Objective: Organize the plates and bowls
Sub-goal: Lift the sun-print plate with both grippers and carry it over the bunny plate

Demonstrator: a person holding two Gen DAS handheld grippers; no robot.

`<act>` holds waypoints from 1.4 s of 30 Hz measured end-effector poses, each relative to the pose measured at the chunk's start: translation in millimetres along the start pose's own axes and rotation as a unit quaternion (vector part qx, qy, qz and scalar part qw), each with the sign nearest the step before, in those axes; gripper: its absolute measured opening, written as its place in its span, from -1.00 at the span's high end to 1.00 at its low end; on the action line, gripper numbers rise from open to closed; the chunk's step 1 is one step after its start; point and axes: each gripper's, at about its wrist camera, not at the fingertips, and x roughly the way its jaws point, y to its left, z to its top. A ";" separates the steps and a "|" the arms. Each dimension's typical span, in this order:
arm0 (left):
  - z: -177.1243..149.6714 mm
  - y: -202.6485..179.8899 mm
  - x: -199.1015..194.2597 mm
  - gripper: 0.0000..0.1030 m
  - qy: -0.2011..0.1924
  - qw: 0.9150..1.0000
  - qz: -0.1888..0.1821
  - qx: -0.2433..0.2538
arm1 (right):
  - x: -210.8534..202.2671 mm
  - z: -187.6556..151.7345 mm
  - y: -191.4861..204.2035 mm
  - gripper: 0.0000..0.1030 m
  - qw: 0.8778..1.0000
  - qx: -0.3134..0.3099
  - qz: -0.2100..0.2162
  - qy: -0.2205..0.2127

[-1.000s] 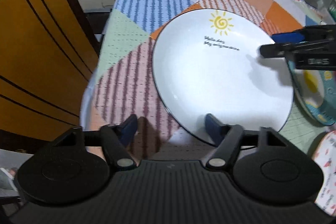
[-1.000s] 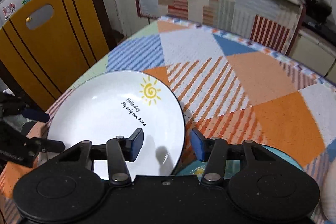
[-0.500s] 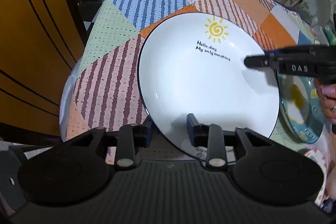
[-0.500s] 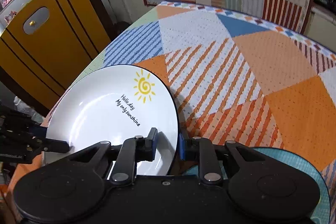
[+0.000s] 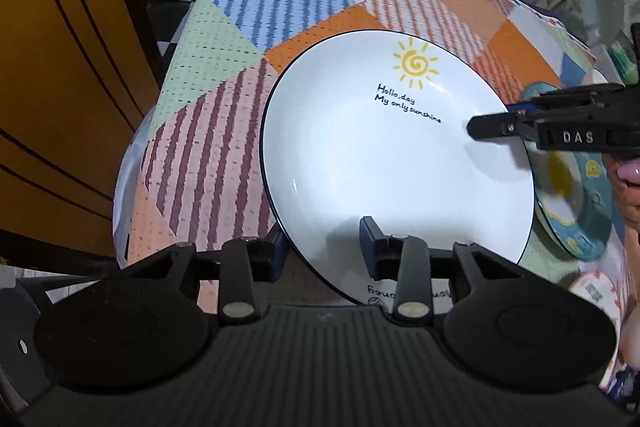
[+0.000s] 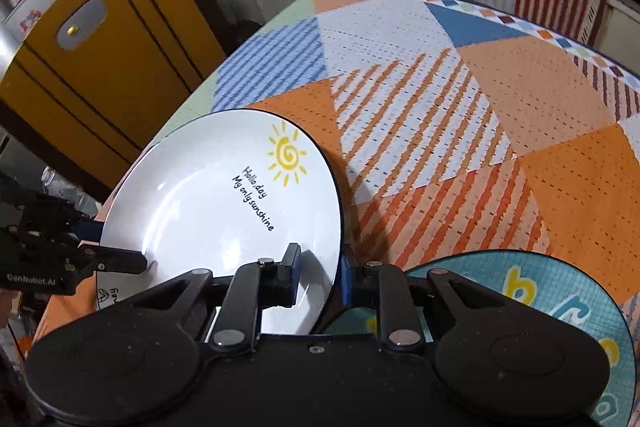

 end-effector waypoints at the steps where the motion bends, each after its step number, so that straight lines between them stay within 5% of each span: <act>1: -1.7 -2.0 -4.1 0.32 -0.002 1.000 -0.001 0.007 | -3.1 -1.1 -0.9 0.55 1.000 0.002 0.004 -0.002; 12: -17.5 -30.9 -61.3 0.32 -0.035 0.998 -0.011 0.042 | -67.0 -42.4 7.0 0.59 0.998 0.022 0.036 -0.052; 22: -43.9 -76.2 -105.5 0.32 -0.043 0.995 -0.043 0.079 | -151.9 -106.1 33.9 0.60 0.996 0.039 0.005 -0.086; 35: -95.8 -135.6 -122.0 0.32 -0.025 0.988 -0.062 0.137 | -220.4 -197.2 56.1 0.60 0.993 0.080 -0.029 -0.076; 42: -125.3 -155.6 -93.4 0.32 -0.009 0.987 -0.050 0.152 | -210.1 -249.1 46.8 0.60 0.984 0.154 -0.042 -0.080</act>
